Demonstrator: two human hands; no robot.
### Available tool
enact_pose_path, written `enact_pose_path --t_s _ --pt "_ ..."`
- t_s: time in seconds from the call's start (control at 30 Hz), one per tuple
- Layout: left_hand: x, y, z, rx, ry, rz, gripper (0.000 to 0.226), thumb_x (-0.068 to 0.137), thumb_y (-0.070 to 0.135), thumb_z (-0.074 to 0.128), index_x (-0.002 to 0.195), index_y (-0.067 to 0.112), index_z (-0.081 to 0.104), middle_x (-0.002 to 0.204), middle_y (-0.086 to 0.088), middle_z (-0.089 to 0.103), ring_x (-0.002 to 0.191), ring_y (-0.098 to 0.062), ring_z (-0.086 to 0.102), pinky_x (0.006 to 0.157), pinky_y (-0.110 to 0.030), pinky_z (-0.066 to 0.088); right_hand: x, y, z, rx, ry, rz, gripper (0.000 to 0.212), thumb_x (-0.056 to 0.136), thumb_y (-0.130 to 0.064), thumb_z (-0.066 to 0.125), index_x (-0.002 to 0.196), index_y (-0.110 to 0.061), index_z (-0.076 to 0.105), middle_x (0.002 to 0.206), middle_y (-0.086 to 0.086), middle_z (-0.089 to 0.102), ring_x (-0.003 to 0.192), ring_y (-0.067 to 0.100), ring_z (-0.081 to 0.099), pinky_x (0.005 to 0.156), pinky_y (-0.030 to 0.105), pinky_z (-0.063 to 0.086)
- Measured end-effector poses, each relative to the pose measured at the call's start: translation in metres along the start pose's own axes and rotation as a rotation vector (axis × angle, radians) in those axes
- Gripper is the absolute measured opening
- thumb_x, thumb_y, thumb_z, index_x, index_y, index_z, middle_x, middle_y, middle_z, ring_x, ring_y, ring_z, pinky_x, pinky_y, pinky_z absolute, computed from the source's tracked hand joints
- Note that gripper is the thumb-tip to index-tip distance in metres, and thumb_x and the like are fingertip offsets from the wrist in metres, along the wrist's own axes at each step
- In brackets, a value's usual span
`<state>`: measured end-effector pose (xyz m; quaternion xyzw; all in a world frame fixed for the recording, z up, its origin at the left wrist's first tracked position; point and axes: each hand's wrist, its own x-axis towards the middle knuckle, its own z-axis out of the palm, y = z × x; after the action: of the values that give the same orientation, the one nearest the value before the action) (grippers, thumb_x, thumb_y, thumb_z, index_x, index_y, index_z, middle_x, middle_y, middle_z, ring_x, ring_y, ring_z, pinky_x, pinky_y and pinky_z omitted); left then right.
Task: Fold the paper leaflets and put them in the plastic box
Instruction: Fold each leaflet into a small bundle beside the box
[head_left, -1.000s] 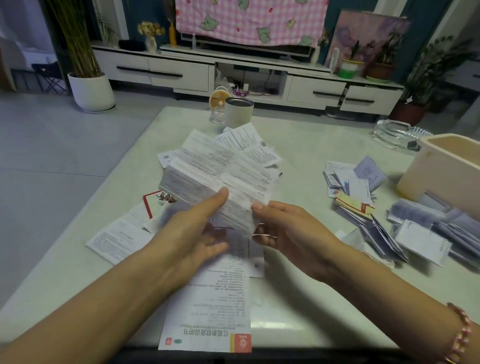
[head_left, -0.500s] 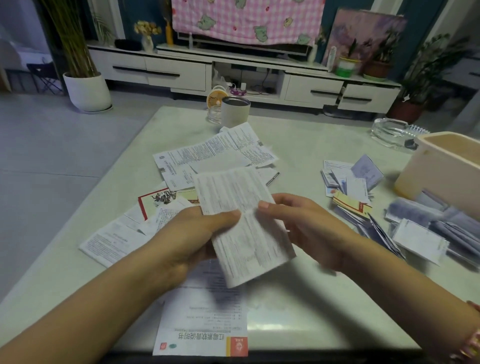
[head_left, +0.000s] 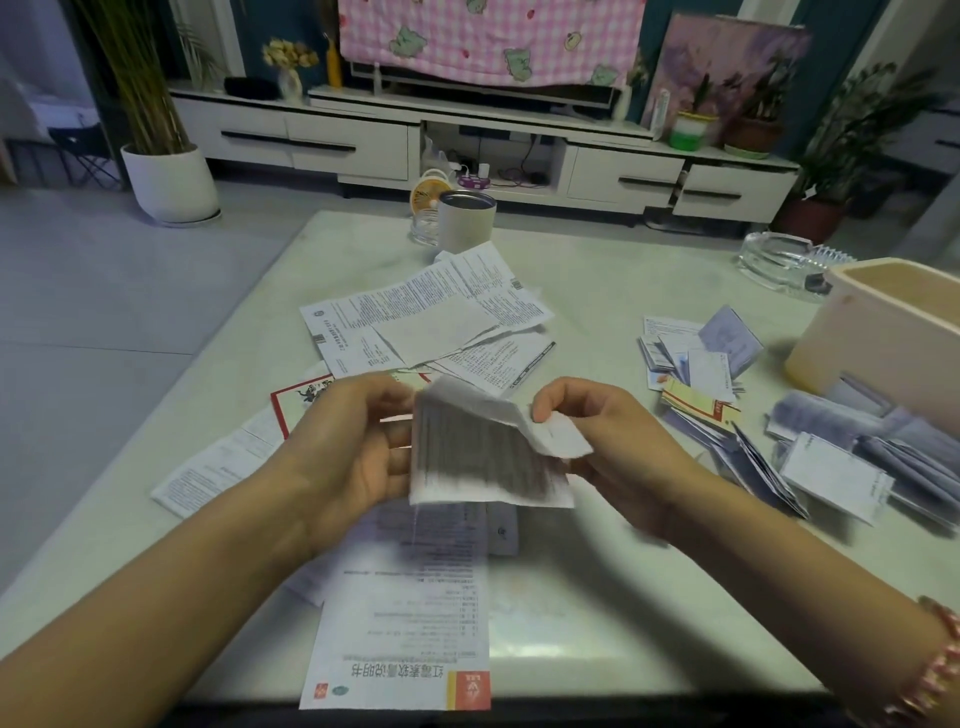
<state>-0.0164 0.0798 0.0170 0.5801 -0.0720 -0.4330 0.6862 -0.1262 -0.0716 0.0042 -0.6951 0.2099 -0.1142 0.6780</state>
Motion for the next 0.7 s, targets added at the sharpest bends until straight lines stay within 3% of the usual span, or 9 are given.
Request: enact_pose_path --t_s 0.07,0.13,0.27,0.4,0.5,0.57,0.7 --pt "0.000 0.000 -0.001 0.001 -0.034 -0.022 0.033 0.093 0.031 0.045 0.095 0.005 0.066 0.094 -0.019 0.071 0.084 -0.030 0.064 0.078 -0.038 0.050 0.000 0.002 0.001 -0.123 0.045 -0.094 0.041 0.084 0.018 0.044 0.060 -0.013 0.056 0.074 0.005 0.066 0.063 0.011 0.060 0.049 0.017 0.040" --pt "-0.001 -0.004 0.001 0.080 -0.050 -0.021 0.032 0.090 0.032 0.052 0.100 0.006 0.068 0.098 -0.014 0.072 0.092 -0.028 0.066 0.081 -0.039 0.052 0.000 0.003 0.002 -0.199 0.052 -0.166 0.040 0.086 0.015 0.047 0.059 -0.013 0.057 0.083 0.008 0.068 0.074 0.014 0.063 0.052 0.020 0.042" --pt "0.001 -0.010 0.000 0.274 0.051 0.079 0.016 0.086 0.012 0.062 0.098 0.006 0.071 0.089 -0.009 0.074 0.078 -0.018 0.070 0.063 -0.027 0.059 0.000 -0.001 0.004 -0.191 0.054 -0.187 0.041 0.086 0.014 0.040 0.067 -0.014 0.063 0.079 0.003 0.065 0.071 0.009 0.059 0.053 0.015 0.042" --pt "0.000 -0.011 -0.001 0.503 0.111 0.244 0.008 0.083 0.017 0.067 0.088 0.018 0.073 0.085 -0.006 0.074 0.080 -0.020 0.071 0.074 -0.036 0.058 0.002 -0.004 0.002 -0.117 0.100 -0.206 0.026 0.089 0.005 0.045 0.083 -0.012 0.063 0.076 0.003 0.069 0.068 0.008 0.060 0.062 0.020 0.048" --pt "-0.006 -0.011 0.003 0.615 0.052 0.327 0.011 0.080 0.022 0.069 0.073 0.029 0.071 0.075 0.005 0.074 0.073 -0.009 0.069 0.072 -0.029 0.057 -0.001 -0.003 0.002 -0.388 -0.068 -0.269 0.007 0.089 -0.015 0.061 0.086 -0.013 0.067 0.079 0.003 0.070 0.074 0.008 0.061 0.071 0.023 0.047" --pt "-0.008 -0.012 0.005 0.717 0.018 0.361 0.012 0.081 0.028 0.067 0.070 0.032 0.071 0.073 0.014 0.071 0.070 0.000 0.067 0.064 -0.019 0.054 -0.002 -0.002 0.002 -0.559 -0.174 -0.233 0.011 0.084 -0.024 0.067 0.079 -0.015 0.067 0.072 0.001 0.065 0.067 0.006 0.055 0.064 0.026 0.044" --pt "-0.002 -0.013 0.005 0.563 0.105 0.369 0.009 0.078 0.026 0.071 0.075 0.018 0.072 0.071 0.000 0.073 0.067 -0.012 0.070 0.063 -0.027 0.056 0.000 -0.004 -0.001 -0.443 -0.123 -0.185 0.016 0.079 -0.022 0.071 0.072 -0.011 0.064 0.071 0.003 0.064 0.066 0.010 0.056 0.061 0.028 0.043"
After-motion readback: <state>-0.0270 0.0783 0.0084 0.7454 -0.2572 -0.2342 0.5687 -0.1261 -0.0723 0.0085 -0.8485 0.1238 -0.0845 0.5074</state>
